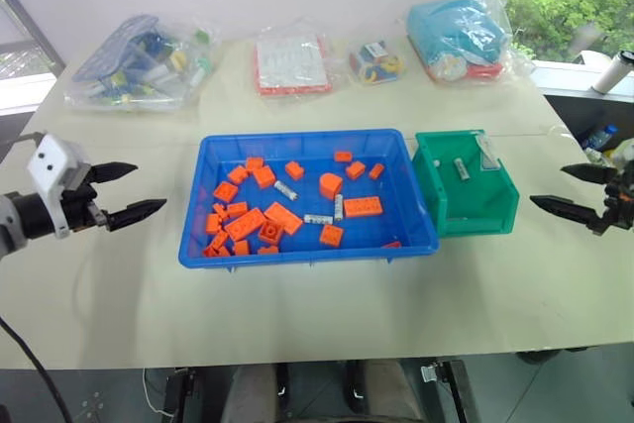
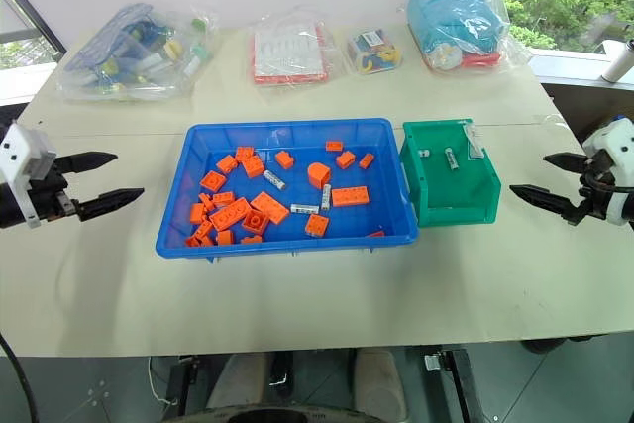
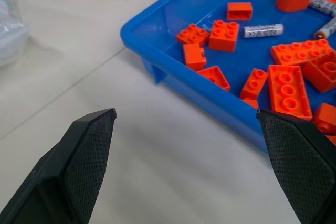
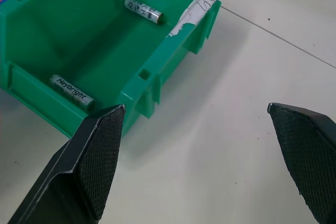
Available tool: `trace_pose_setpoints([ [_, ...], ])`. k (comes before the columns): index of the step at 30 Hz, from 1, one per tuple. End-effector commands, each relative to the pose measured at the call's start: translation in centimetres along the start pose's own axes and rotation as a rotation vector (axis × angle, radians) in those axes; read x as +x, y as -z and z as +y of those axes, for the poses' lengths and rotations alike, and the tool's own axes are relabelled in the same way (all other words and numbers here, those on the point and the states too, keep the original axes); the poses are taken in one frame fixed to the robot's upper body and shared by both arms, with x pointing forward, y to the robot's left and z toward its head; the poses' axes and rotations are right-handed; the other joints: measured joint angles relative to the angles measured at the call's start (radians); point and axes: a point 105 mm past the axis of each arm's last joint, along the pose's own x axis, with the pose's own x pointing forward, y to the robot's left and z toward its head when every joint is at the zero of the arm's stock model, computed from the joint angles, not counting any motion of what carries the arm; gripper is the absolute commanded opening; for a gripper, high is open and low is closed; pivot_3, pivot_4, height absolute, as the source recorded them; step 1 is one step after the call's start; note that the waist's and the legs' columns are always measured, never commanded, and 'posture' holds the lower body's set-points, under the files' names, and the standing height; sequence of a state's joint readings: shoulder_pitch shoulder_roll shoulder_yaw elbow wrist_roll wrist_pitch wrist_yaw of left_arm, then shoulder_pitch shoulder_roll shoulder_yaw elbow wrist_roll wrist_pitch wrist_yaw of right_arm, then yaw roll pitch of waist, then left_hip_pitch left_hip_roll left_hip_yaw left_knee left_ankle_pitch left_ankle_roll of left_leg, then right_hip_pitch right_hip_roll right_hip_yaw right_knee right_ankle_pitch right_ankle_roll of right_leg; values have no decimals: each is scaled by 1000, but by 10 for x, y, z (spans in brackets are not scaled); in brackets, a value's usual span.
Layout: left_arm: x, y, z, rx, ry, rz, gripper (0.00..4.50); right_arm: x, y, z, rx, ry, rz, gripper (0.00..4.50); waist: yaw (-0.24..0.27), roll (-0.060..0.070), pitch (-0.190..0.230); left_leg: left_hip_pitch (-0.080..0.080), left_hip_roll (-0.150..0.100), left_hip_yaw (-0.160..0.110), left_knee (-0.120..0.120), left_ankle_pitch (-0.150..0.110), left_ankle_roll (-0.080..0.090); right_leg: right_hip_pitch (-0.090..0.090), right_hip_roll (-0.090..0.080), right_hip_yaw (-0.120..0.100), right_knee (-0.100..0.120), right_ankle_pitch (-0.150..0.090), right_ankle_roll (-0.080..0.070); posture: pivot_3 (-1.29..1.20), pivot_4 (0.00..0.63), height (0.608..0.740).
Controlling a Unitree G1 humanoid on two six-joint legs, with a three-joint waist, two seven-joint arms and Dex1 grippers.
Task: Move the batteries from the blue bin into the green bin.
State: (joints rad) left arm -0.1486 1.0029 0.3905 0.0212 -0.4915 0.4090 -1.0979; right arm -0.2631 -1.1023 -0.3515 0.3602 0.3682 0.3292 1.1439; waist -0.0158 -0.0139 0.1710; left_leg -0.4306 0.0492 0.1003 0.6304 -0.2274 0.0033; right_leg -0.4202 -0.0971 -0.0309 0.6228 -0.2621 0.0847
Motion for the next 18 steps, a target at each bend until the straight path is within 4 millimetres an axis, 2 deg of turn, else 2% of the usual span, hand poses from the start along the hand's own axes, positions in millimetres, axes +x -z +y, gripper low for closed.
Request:
trace_pose_setpoints([
  [1,-9,-17,2,65,-29,-35,4500,1,-10,-3,-21,18,-35,4483,0,0,0,0,0,0,0,0,0,0,0,0,1,0,0,0,150,737],
  [10,-7,-18,6,59,-67,-44,4500,4,-11,-6,-27,47,-33,4483,1,0,0,0,0,3,2,1,0,-4,2,0,7,0,0,0,150,737],
  [18,-1,-18,2,47,-32,-50,4500,3,-7,-7,-7,75,-22,4483,1,0,0,0,0,4,4,1,0,-3,4,1,9,2,4,0,150,737],
])
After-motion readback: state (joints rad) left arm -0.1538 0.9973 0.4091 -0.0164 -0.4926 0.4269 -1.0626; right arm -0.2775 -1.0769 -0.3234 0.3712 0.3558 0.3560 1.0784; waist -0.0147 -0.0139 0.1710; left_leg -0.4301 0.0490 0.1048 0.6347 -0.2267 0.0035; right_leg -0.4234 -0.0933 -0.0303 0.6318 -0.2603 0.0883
